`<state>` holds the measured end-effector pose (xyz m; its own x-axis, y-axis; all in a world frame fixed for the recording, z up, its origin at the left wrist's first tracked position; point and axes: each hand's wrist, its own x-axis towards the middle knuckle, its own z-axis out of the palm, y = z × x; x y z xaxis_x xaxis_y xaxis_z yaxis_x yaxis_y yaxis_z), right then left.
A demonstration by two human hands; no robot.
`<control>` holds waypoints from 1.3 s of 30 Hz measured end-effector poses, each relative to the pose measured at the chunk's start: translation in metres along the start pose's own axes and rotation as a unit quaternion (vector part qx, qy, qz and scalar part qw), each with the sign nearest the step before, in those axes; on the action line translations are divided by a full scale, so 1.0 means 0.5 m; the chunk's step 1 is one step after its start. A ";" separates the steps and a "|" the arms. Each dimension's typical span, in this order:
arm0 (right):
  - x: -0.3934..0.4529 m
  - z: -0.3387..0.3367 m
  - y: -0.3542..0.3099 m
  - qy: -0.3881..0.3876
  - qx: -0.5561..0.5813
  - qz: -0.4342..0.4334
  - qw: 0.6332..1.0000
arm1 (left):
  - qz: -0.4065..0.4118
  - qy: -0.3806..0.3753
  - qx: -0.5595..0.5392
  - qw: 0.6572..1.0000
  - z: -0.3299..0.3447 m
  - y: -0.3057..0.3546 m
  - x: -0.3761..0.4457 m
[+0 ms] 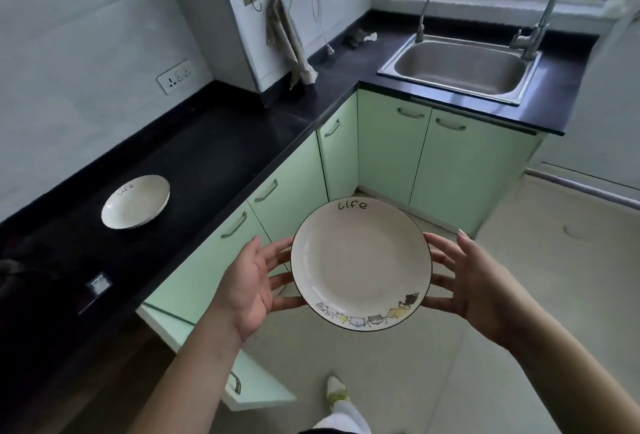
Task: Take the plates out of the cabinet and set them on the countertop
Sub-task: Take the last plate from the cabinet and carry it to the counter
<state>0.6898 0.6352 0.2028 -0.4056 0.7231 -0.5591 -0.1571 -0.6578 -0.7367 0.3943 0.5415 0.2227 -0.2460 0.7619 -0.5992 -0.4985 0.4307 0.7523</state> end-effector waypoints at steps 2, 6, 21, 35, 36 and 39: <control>0.041 0.018 -0.021 -0.007 -0.016 0.003 1.000 | 0.005 0.007 -0.006 1.000 -0.012 0.016 0.029; 0.131 0.074 -0.069 -0.020 -0.054 0.007 0.998 | 0.024 0.013 -0.016 1.000 -0.044 0.056 0.094; 0.416 0.252 -0.233 -0.045 -0.113 0.024 0.992 | 0.053 0.064 -0.055 0.995 -0.124 0.237 0.304; 0.735 0.327 -0.400 -0.158 -0.164 0.078 0.971 | 0.089 0.203 -0.115 0.968 -0.068 0.347 0.445; 0.751 0.339 -0.402 -0.167 -0.170 0.083 0.968 | 0.088 0.214 -0.119 0.966 -0.073 0.350 0.448; 0.789 0.386 -0.401 -0.188 -0.194 0.089 0.959 | 0.083 0.239 -0.133 0.958 -0.098 0.356 0.452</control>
<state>0.3878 1.0115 0.2034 -0.7017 0.4315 -0.5670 0.2620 -0.5837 -0.7685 0.2091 0.7666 0.2077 -0.6613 0.4725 -0.5826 -0.5984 0.1360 0.7896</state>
